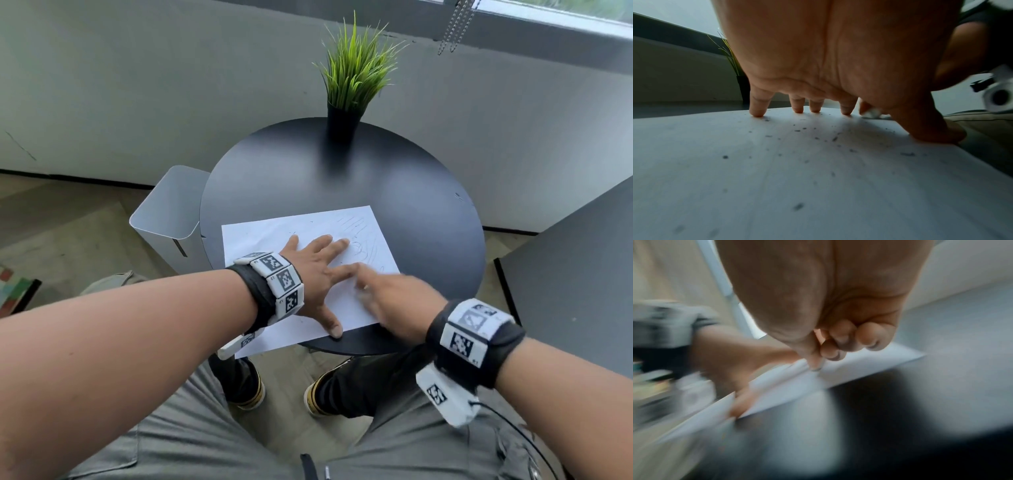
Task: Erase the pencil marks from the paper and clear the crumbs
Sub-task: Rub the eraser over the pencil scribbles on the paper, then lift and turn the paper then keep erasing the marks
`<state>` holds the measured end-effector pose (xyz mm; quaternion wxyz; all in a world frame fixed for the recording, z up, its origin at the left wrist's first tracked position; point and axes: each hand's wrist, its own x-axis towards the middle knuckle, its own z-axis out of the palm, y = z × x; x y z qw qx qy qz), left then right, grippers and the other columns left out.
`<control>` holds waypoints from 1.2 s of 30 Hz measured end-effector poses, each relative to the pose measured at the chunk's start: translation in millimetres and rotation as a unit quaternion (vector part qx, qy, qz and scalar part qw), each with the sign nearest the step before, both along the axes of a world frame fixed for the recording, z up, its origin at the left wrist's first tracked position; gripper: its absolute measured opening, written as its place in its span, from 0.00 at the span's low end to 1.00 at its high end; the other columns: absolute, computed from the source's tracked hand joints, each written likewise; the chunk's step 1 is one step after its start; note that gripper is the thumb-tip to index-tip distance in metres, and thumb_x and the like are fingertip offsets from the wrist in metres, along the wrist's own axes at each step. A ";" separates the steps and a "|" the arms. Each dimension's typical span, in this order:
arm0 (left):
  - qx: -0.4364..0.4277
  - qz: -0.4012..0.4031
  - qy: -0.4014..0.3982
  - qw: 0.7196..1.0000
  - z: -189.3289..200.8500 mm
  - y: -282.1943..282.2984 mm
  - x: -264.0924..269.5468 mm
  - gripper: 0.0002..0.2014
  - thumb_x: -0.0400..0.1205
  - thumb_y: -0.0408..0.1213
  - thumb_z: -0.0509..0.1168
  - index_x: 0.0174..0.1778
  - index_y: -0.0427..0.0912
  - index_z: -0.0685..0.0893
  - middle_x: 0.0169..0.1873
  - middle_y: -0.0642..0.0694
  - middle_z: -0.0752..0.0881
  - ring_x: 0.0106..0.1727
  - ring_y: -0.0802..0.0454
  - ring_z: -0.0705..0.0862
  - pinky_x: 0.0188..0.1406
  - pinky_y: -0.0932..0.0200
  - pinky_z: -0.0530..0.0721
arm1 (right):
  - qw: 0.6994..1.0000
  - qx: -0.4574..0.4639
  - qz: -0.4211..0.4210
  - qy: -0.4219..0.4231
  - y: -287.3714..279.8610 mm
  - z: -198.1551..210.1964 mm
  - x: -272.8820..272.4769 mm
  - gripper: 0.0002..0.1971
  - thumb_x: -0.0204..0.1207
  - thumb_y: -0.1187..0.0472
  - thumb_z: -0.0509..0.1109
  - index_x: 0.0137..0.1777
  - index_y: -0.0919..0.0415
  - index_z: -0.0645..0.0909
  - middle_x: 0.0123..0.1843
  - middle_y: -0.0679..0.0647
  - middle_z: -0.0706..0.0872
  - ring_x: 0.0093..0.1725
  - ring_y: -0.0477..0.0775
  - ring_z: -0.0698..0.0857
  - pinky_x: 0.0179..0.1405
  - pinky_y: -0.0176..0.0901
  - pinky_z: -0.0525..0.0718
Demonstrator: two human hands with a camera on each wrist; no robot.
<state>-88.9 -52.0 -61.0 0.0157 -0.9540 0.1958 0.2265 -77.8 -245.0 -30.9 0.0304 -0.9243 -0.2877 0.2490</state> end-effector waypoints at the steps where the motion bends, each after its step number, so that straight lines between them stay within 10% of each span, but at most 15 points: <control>1: 0.001 0.002 0.002 1.000 0.6 0.1 -0.5 0.62 0.61 0.83 0.65 0.87 0.67 0.42 0.89 0.48 0.37 0.89 0.41 0.38 0.80 0.21 0.51 | 0.999 0.005 -0.039 -0.023 -4.1 1.1 10.2 0.11 0.86 0.46 0.51 0.58 0.51 0.64 0.55 0.59 0.85 0.50 0.67 0.83 0.49 0.54 0.80; 8: 0.002 0.005 0.000 1.000 1.0 -0.8 -0.6 0.62 0.61 0.83 0.66 0.86 0.68 0.42 0.89 0.49 0.37 0.89 0.41 0.39 0.79 0.21 0.53 | 0.998 -0.001 0.059 0.026 3.9 4.9 -24.9 0.05 0.85 0.51 0.55 0.56 0.50 0.66 0.53 0.54 0.84 0.49 0.64 0.81 0.44 0.52 0.77; 13: -0.001 0.025 0.001 1.000 7.8 -3.9 -2.3 0.60 0.62 0.85 0.62 0.86 0.67 0.44 0.88 0.49 0.40 0.88 0.42 0.42 0.78 0.22 0.55 | 0.978 0.076 -0.195 -0.009 -29.2 3.8 35.9 0.09 0.82 0.44 0.58 0.48 0.48 0.70 0.46 0.55 0.85 0.46 0.60 0.82 0.51 0.56 0.82; 23: -0.075 0.247 -0.031 0.966 34.9 33.9 22.4 0.32 0.85 0.56 0.63 0.82 0.46 0.66 0.82 0.41 0.64 0.82 0.39 0.62 0.76 0.40 0.72 | 0.914 0.211 -0.345 -0.024 -83.2 4.4 31.8 0.14 0.77 0.52 0.67 0.60 0.34 0.74 0.37 0.48 0.85 0.44 0.55 0.85 0.49 0.56 0.87; 28: -0.027 0.294 -0.028 0.955 22.9 50.8 21.5 0.33 0.74 0.55 0.76 0.69 0.42 0.74 0.67 0.40 0.71 0.69 0.36 0.74 0.61 0.48 0.78 | 0.958 0.183 -0.214 0.048 -40.1 -5.7 -23.8 0.02 0.76 0.48 0.68 0.44 0.42 0.80 0.43 0.40 0.85 0.44 0.39 0.83 0.50 0.43 0.84; 33: -0.119 0.361 -0.004 0.925 20.8 65.9 22.1 0.24 0.71 0.46 0.80 0.60 0.43 0.82 0.57 0.45 0.86 0.54 0.42 0.84 0.49 0.54 0.82 | 0.956 0.198 -0.215 0.037 -13.1 -11.2 -29.4 0.10 0.79 0.46 0.65 0.58 0.43 0.81 0.52 0.39 0.82 0.53 0.41 0.80 0.58 0.41 0.79; 36: -0.280 0.418 -0.005 0.864 25.6 80.2 14.7 0.13 0.75 0.39 0.79 0.49 0.41 0.83 0.47 0.43 0.87 0.47 0.42 0.84 0.42 0.56 0.80 | 0.916 0.253 -0.298 0.090 -6.1 -11.6 -21.0 0.07 0.77 0.48 0.68 0.54 0.43 0.80 0.48 0.42 0.84 0.43 0.43 0.82 0.45 0.40 0.82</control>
